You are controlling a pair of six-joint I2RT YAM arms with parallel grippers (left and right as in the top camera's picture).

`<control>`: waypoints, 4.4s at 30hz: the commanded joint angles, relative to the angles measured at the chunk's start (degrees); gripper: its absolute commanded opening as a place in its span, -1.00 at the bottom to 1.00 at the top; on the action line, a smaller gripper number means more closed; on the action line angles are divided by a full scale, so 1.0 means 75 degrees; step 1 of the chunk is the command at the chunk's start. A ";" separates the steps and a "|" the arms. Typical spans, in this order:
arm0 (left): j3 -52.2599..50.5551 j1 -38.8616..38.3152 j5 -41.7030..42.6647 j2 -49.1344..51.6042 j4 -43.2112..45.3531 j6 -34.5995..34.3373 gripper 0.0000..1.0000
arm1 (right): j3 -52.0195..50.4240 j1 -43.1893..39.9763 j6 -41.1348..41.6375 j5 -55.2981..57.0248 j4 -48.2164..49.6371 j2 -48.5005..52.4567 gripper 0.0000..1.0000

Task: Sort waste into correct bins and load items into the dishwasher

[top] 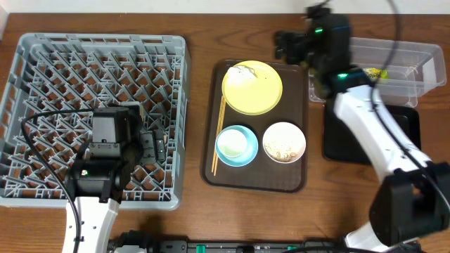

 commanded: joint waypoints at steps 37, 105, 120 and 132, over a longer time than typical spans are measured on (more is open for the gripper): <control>0.0189 0.0003 0.0020 -0.0012 -0.0160 -0.0070 0.78 | 0.0023 0.1483 -0.0379 0.2110 -0.0181 0.2206 -0.98; 0.0189 0.0003 0.0020 -0.0012 -0.0160 -0.0070 0.78 | -0.1288 0.1661 -0.0796 -0.0006 -0.7344 -0.1533 -0.16; 0.0189 0.0003 0.0023 -0.0012 -0.0216 -0.0070 0.78 | -0.2838 0.2792 -0.0245 0.0679 -0.5132 -0.1530 -0.19; 0.0189 0.0003 0.0020 -0.0012 -0.0219 -0.0073 0.78 | -0.3547 0.2795 -0.0219 0.0676 -0.4234 -0.1530 -0.35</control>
